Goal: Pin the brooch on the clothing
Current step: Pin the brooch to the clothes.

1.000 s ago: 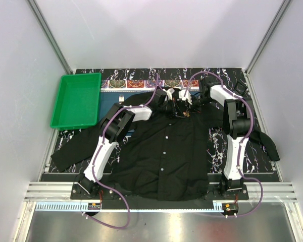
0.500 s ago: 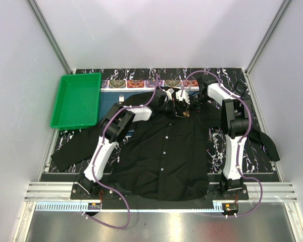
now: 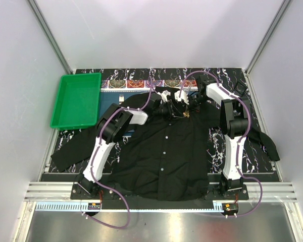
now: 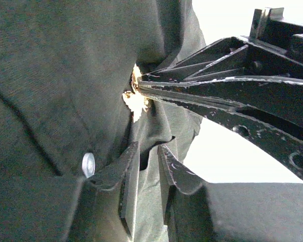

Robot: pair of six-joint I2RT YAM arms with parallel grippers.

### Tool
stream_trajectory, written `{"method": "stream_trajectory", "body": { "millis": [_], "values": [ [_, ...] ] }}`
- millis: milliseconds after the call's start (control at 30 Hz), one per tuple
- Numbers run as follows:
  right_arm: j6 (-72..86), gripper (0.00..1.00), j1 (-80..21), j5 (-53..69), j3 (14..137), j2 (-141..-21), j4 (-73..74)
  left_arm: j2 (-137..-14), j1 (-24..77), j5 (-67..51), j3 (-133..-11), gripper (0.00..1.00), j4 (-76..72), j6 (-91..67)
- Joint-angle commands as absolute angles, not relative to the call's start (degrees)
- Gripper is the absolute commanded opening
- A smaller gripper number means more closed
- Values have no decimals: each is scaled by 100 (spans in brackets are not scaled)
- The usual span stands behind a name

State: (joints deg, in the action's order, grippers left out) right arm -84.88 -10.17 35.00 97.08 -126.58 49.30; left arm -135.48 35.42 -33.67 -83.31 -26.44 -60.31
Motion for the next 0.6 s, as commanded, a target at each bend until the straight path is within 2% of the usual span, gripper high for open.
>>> {"method": "stream_trajectory", "body": {
  "millis": [0,67,200,333,567],
  "values": [
    [-8420,0,-1099,3296,9519,-12823,4957,-13263,3252,-3208,-7797,25,-3128,-6424],
    [-8446,0,-1107,3313,9484,-12806,4939,-13193,3217,-3147,-7726,22,-3225,-6416],
    [-8473,0,-1107,3313,9457,-12771,4922,-13227,3129,-3094,-7839,0,-3366,-6591],
    [-8525,0,-1116,3340,9448,-12779,4913,-13464,3173,-3261,-8199,0,-3525,-6750],
    [-8631,0,-1099,3375,9396,-12718,4922,-13684,3331,-3112,-8806,0,-2438,-6320]
  ]
}}
